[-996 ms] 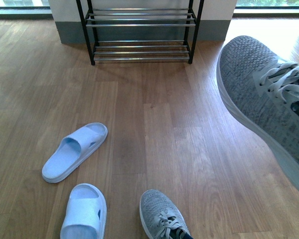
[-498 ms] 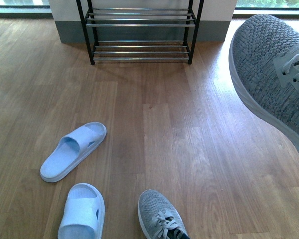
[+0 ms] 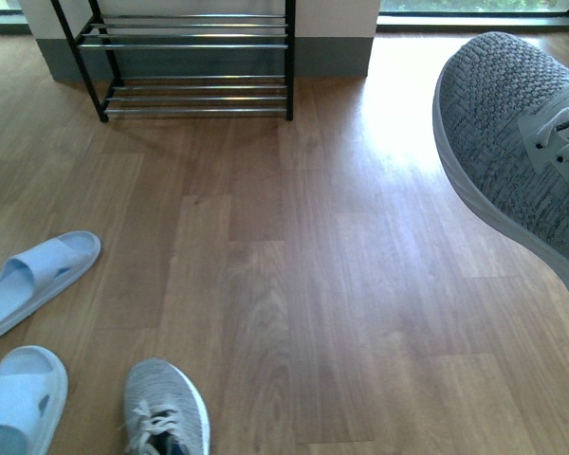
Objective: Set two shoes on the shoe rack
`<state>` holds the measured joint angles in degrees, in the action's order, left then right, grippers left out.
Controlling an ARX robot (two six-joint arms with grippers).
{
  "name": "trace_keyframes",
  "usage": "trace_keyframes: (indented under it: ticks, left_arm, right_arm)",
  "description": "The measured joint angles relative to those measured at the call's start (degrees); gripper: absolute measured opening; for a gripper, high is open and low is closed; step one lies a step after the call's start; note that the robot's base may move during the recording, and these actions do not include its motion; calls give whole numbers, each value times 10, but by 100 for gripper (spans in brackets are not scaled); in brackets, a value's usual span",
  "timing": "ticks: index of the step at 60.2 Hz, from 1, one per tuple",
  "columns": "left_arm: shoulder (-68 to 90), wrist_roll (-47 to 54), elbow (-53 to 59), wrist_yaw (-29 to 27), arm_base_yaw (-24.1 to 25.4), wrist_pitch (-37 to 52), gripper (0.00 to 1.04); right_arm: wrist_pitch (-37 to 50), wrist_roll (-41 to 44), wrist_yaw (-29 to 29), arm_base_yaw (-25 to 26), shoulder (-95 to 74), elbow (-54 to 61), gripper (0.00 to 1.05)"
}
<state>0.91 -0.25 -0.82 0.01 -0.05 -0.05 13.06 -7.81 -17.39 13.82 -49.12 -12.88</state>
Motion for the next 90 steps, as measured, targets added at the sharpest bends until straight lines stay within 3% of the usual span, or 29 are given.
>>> trace_keyframes:
  ticks: [21, 25, 26, 31, 39, 46, 58, 67, 90]
  left_arm:
    - [3, -2, -2, -9, -2, -3, 95]
    - [85, -69, -47, -143, -49, -123, 95]
    - [138, -99, -70, -207, -61, -173, 95]
    - [263, -138, -77, -272, -66, -172, 95]
    - [474, -148, -75, -237, -48, -20, 95]
    - [828, -145, -82, -198, -44, 240, 95]
    - [1188, -151, -138, -148, -71, 425, 95]
    - [1392, -150, -200, -134, -79, 445, 95]
    - [1512, -131, -329, -118, -77, 395, 95]
  right_arm:
    - [0, -1, 6, 2, 0, 0, 1]
    - [0, -1, 1, 2, 0, 0, 1]
    - [0, -1, 0, 2, 0, 0, 1]
    - [0, -1, -2, 1, 0, 0, 1]
    - [0, -1, -1, 1, 0, 0, 1]
    - [0, -1, 2, 1, 0, 0, 1]
    - [0, -1, 2, 1, 0, 0, 1]
    - [0, -1, 2, 1, 0, 0, 1]
    - [0, -1, 2, 1, 0, 0, 1]
